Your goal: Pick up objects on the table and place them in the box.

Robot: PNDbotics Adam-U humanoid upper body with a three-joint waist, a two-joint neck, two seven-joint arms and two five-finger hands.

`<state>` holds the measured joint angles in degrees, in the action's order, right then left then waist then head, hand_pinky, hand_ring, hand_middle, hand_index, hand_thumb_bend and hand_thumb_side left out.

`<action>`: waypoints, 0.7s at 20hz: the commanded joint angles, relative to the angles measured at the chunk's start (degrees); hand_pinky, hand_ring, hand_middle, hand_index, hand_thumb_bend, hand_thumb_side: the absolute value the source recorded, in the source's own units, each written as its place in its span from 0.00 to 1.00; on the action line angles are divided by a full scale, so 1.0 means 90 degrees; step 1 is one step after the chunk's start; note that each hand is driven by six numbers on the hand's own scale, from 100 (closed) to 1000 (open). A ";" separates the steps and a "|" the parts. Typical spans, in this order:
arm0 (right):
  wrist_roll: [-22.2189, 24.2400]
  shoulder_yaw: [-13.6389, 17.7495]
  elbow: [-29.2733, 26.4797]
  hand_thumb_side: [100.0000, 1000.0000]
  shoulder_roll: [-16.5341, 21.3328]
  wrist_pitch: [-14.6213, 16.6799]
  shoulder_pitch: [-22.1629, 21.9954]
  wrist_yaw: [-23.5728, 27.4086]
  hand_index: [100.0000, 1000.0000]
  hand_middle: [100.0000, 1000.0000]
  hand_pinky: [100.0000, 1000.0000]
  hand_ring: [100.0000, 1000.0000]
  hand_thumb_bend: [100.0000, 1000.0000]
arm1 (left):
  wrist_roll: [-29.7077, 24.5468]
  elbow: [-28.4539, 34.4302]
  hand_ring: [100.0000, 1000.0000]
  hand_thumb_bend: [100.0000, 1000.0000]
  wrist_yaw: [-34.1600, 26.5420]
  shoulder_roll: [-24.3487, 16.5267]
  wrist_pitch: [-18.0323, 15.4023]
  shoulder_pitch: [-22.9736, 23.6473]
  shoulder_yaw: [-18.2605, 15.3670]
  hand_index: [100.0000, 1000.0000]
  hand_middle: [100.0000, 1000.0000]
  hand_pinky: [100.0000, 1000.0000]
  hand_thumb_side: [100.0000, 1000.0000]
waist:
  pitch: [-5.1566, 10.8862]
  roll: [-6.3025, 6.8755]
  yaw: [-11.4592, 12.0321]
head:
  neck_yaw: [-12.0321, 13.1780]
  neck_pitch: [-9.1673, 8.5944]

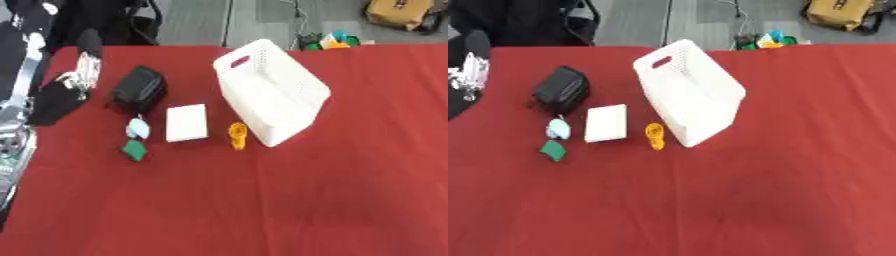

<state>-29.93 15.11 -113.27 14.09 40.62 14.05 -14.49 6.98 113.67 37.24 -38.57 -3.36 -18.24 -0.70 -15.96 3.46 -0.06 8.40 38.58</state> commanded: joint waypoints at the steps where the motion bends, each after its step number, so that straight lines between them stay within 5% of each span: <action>1: -0.0167 -0.0015 -0.0147 1.00 0.0186 0.0119 0.0014 0.0080 0.74 0.63 0.58 0.57 0.00 | -0.0264 0.0102 1.00 0.00 0.0129 -0.0686 0.0302 -0.0066 0.0071 1.00 1.00 1.00 0.86 | 0.0138 -0.0001 -0.0014 | 0.0050 0.0065; 5: -0.0151 -0.0026 -0.0147 1.00 0.0194 0.0096 0.0004 0.0100 0.74 0.63 0.58 0.57 0.00 | -0.0739 -0.0028 1.00 0.00 0.0379 -0.1223 0.0480 -0.0150 0.0246 1.00 1.00 1.00 0.92 | 0.0165 0.0022 -0.0030 | 0.0092 0.0094; 14: -0.0087 -0.0063 -0.0147 0.99 0.0191 0.0046 -0.0034 0.0134 0.73 0.62 0.59 0.57 0.00 | -0.2089 -0.1462 1.00 0.00 0.0706 -0.2004 0.0148 -0.0763 0.0711 1.00 1.00 1.00 1.00 | 0.0192 0.0044 -0.0061 | 0.0172 0.0129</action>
<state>-29.92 14.70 -113.27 14.40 40.37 13.54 -13.95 -10.67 102.03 43.53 -53.53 -1.71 -24.11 5.73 -15.41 3.89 -0.55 9.68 39.28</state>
